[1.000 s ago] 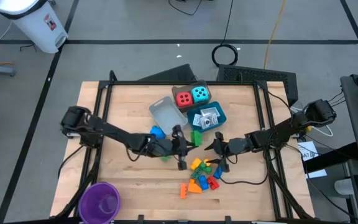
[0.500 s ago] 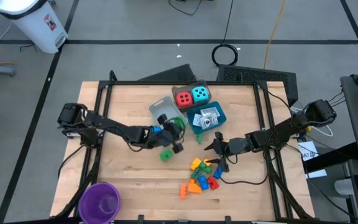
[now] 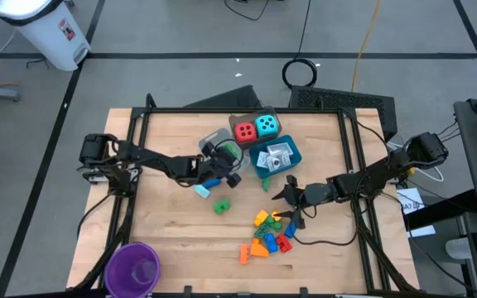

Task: Pick & Place Toys
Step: Put the green game piece into the gray bin, then put the yellow game piece into the gray bin

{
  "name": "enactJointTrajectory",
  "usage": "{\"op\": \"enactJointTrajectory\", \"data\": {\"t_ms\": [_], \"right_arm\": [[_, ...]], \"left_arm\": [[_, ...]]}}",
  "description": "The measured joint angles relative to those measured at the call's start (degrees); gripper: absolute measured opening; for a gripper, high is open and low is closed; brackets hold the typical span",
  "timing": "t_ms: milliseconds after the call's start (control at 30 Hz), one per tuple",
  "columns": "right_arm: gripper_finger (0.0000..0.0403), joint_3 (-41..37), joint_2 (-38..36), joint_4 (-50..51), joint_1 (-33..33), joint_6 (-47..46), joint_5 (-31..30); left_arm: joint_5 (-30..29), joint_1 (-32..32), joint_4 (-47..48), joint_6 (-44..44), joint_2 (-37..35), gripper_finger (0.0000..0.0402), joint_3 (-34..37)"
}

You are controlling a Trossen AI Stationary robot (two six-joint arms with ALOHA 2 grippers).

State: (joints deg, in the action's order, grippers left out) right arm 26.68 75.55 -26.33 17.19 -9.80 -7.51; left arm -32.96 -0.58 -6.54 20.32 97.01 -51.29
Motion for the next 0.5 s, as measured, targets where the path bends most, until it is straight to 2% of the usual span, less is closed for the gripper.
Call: {"op": "enactJointTrajectory", "data": {"t_ms": [100,200,367,500], "right_arm": [[0.0247,0.0,0.0,0.0,0.0,0.2,0.0],[0.0247,0.0,0.0,-0.4,0.0,0.5,0.0],[0.0248,0.0,0.0,-1.6,0.0,0.5,0.0],[0.0251,0.0,-0.1,-1.6,0.0,0.5,0.0]], "left_arm": [[-1.1,0.0,1.1,0.4,0.0,0.0027,0.0],[-1.4,0.3,1.3,0.9,0.0,0.0057,0.0],[-3.2,1.1,1.4,1.0,0.0,0.014,0.0],[-2.3,1.1,3.7,1.0,0.0,0.0209,0.0]]}}
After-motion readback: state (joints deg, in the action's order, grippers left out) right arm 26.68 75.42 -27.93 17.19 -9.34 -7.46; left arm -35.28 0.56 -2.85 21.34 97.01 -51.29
